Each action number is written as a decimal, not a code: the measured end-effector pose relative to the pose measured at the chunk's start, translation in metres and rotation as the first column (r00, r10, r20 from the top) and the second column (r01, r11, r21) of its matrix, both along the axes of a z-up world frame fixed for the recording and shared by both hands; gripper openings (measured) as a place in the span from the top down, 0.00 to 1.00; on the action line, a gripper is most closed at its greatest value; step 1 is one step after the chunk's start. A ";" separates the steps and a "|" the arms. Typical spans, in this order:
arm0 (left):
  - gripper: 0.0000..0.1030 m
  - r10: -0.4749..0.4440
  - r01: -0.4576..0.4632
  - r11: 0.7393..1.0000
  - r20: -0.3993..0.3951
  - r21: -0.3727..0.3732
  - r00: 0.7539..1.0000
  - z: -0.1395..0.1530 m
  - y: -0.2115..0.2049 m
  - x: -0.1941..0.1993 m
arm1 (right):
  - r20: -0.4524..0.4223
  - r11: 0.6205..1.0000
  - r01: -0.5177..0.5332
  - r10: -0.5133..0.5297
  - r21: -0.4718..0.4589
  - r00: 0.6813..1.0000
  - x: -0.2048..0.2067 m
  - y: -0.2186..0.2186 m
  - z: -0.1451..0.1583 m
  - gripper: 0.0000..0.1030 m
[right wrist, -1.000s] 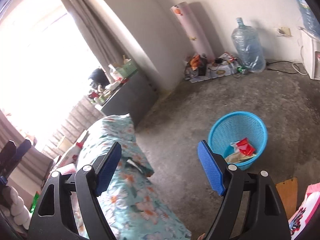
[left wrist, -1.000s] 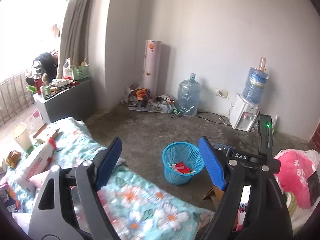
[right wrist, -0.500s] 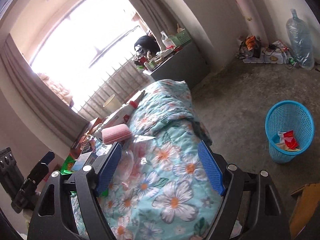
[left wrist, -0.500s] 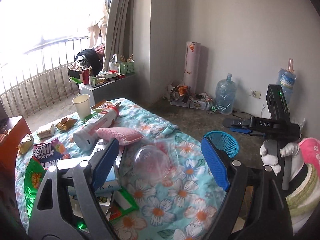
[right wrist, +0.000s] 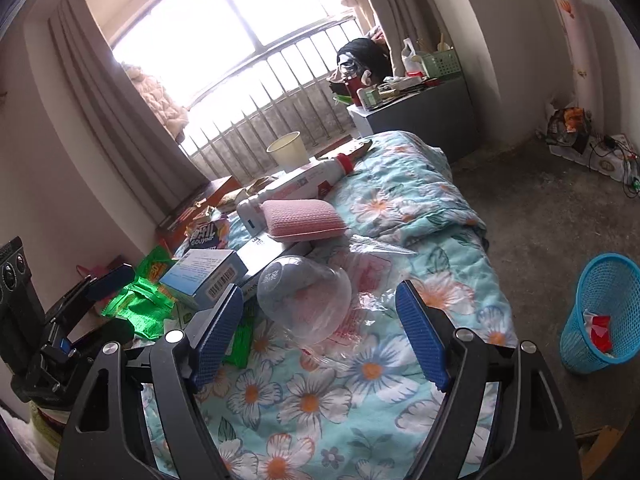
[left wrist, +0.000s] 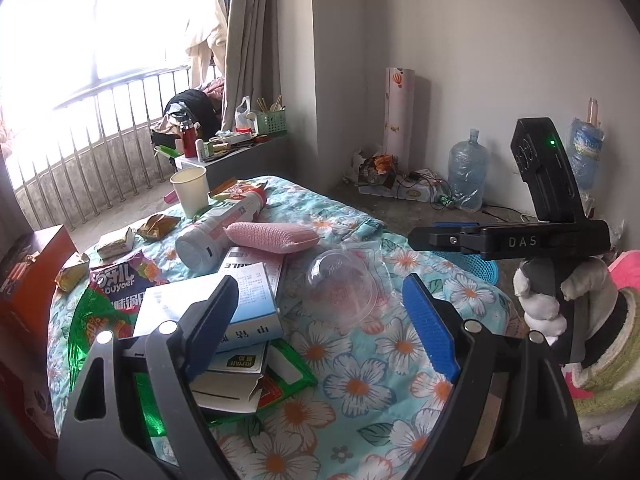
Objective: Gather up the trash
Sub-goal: 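Move both tools back over the bed toward the clear plastic cup, then grasp the clear plastic cup with the right gripper while the left grasps the clear plastic bag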
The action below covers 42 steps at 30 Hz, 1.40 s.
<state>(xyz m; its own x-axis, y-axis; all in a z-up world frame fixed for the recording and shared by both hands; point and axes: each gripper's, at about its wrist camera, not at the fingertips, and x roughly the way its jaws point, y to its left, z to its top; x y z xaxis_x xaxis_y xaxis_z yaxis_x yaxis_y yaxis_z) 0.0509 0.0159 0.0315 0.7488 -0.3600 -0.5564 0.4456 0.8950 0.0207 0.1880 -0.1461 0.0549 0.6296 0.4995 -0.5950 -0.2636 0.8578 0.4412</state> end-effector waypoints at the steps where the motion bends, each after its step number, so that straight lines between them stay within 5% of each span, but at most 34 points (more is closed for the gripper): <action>1: 0.23 -0.007 0.006 1.000 -0.018 -0.012 1.000 -0.002 0.004 -0.001 | -0.005 1.000 -0.017 0.017 -0.010 1.000 0.004 0.005 -0.001 0.26; 11: 0.23 -0.053 0.031 0.990 -0.160 -0.134 0.986 -0.028 0.027 -0.013 | -0.067 0.963 -0.189 0.179 -0.192 0.982 0.049 0.073 -0.023 0.26; 19: 0.23 -0.068 0.024 0.980 -0.218 -0.199 0.974 -0.047 0.028 -0.015 | -0.119 0.935 -0.186 0.157 -0.302 0.980 0.067 0.094 -0.041 0.34; 33: 0.23 -0.065 0.037 0.987 -0.181 -0.154 0.981 -0.046 0.011 -0.021 | -0.097 1.000 -0.024 0.025 0.005 0.995 0.025 0.013 0.007 0.35; 42: 0.23 -0.090 0.051 0.985 -0.242 -0.162 0.966 -0.057 -0.019 0.001 | -0.131 0.985 0.149 -0.159 -0.085 0.978 -0.031 -0.050 -0.002 0.35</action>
<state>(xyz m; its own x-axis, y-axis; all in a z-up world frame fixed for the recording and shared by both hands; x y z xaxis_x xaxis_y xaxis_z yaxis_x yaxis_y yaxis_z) 0.0524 -0.0034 -0.0256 0.5638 -0.5028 -0.6552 0.4818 0.8446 -0.2335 0.1568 -0.1964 0.0529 0.6057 0.3537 -0.7127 -0.0671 0.9153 0.3972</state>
